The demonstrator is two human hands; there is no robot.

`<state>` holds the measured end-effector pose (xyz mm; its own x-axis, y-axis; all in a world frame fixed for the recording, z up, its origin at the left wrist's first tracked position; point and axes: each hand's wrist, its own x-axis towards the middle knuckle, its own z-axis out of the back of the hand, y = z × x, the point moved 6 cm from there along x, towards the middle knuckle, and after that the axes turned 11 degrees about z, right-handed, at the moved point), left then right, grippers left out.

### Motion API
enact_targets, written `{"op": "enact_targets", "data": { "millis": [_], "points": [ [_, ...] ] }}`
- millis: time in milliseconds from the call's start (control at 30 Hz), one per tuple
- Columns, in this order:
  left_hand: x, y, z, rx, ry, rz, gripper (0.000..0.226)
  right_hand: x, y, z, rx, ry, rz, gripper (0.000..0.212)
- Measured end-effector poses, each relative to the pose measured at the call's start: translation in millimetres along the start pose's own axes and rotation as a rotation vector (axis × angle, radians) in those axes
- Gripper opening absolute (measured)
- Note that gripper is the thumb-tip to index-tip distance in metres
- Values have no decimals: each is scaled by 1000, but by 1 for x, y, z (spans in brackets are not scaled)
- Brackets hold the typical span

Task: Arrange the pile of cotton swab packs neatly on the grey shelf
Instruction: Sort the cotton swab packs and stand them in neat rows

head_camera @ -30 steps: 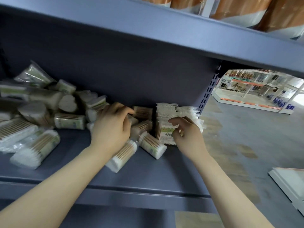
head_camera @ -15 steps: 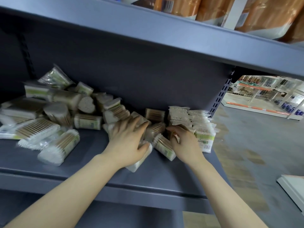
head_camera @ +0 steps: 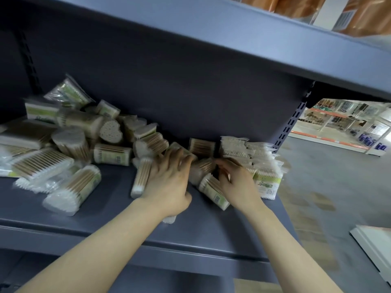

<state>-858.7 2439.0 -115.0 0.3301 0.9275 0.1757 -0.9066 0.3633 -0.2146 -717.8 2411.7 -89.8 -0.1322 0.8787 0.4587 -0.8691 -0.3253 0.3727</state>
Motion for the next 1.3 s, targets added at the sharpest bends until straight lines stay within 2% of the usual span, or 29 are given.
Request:
{"op": "enact_targets", "data": {
  "millis": [133,267,433,567,700,900,1033,1167,1300],
  "points": [
    [-3,15,6,24,-3,40,82,10,8,-20,-6,95,38,53],
    [-5,24,9,32,-25,83,79,19,11,-40,-58,185,47,44],
    [-3,30,7,38,-22,104,77,25,2,-59,-144,315,17,43],
    [-1,32,6,22,-27,129,76,23,6,-57,-120,300,32,52],
    [0,33,8,8,-56,170,73,16,8,-53,-94,271,77,47],
    [3,26,11,22,-109,170,64,-4,12,-40,-72,253,85,52],
    [2,24,14,-28,-181,165,55,-22,11,-29,-108,301,61,50],
    [1,16,15,-33,-255,156,51,-36,7,-16,-74,277,64,40],
    [0,4,15,-3,-252,129,49,-48,-1,-9,-118,280,54,37]
  ]
}}
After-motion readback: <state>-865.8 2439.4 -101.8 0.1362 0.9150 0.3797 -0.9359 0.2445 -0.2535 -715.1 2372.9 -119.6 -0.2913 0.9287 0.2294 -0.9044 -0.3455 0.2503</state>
